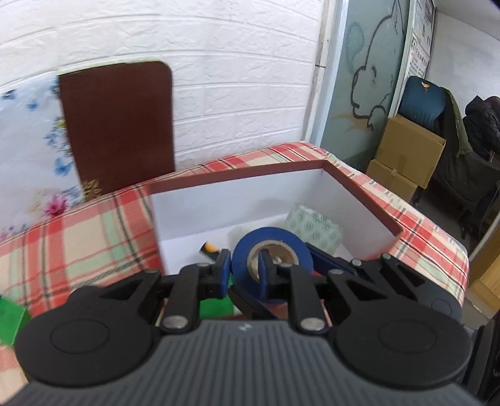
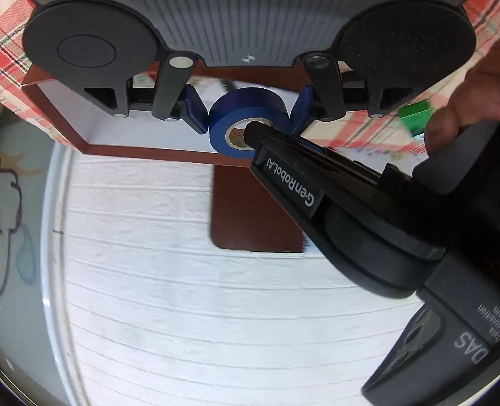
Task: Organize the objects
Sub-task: 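Lower the blue tape roll into the brown box and open the right gripper, then move the right gripper back over the table to the green box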
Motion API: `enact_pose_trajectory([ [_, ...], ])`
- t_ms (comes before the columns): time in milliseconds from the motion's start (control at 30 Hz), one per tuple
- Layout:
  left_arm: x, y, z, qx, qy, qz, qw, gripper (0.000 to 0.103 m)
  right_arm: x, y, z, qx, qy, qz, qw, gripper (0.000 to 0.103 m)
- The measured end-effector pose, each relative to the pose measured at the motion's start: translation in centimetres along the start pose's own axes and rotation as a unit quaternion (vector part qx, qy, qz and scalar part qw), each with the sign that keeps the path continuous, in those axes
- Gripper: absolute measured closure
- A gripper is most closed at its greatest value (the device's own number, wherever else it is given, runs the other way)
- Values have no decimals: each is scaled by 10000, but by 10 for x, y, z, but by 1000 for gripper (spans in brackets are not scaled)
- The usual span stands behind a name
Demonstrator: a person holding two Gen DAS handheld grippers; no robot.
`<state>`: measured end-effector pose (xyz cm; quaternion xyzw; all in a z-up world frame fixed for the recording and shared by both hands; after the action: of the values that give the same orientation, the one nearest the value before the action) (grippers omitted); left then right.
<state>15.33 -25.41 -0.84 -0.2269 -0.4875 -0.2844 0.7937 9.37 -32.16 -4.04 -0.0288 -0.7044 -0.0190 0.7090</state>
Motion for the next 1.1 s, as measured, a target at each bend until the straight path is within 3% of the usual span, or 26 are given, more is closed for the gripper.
enact_pose_trajectory([
  [200, -17, -5, -28, 97, 318, -105, 9994, 82, -22, -19, -15, -197, 271, -369, 9988, 43],
  [467, -18, 0, 21, -60, 27, 59, 10000, 80, -17, 1, 31, -205, -42, -436, 9988, 43],
  [600, -31, 14, 51, 29, -92, 234, 9997, 80, -31, 32, 37, 42, 256, -552, 9981, 43],
  [767, -67, 50, 72, 608, 284, 472, 9966, 80, -67, 67, 33, 577, 1146, -738, 9890, 43],
  [933, -110, 102, 90, 1252, 656, 781, 9869, 80, -77, 109, 34, 963, 1411, -314, 9848, 43],
  [1100, -141, 158, 114, 1881, 767, 1056, 9734, 80, -85, 148, 29, 1380, 1685, -62, 9760, 45],
])
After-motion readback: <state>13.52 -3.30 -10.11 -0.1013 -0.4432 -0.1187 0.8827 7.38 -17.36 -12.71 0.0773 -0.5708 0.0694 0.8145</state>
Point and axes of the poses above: each gripper's, at about its wrist camera, not at the fingertips, and z roughly against the way its jaws point, y to its left, x to its top, the point moved 7 cm from there along -z, roughly the way its jaws point, and after that the axes turned 11 degrees about -y, right-handed, at the moved point
